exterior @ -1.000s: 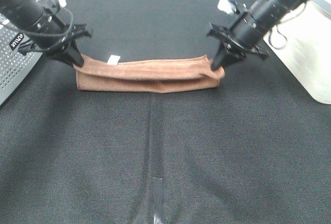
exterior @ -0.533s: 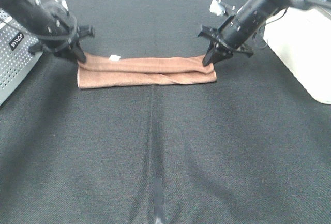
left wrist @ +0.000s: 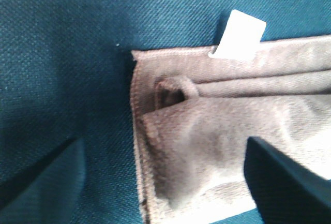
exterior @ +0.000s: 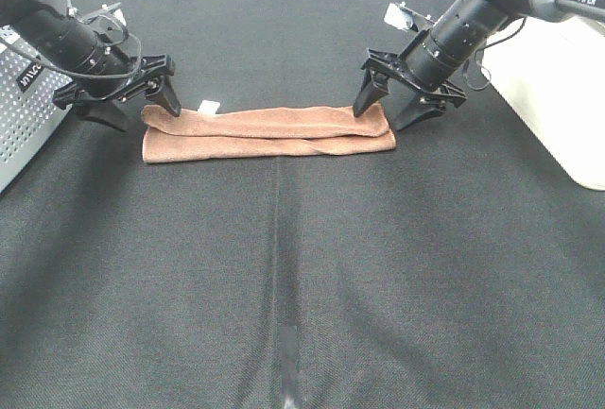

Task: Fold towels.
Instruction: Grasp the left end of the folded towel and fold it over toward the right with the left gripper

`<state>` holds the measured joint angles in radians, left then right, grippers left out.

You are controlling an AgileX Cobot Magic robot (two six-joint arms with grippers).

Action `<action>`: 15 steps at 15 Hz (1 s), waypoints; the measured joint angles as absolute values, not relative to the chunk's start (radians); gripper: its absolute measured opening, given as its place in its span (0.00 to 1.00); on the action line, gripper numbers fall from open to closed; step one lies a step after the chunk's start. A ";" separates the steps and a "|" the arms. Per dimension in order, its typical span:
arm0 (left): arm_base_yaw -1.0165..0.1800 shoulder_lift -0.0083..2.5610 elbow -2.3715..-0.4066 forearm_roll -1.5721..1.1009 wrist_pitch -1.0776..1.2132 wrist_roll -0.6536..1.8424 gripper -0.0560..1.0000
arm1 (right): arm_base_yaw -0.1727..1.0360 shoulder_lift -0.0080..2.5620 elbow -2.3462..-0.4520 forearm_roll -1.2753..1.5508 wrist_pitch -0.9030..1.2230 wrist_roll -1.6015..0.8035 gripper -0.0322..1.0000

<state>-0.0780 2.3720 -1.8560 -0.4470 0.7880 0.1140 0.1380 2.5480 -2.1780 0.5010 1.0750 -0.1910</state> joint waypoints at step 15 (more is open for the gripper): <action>-0.152 2.441 -1.863 -0.488 0.743 0.091 0.14 | 0.138 2.536 -2.178 0.496 1.088 -0.191 0.76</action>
<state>-0.1520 2.4410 -1.8630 -0.4880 0.7430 0.0910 0.1380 2.5360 -2.1780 0.4960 1.0880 -0.1910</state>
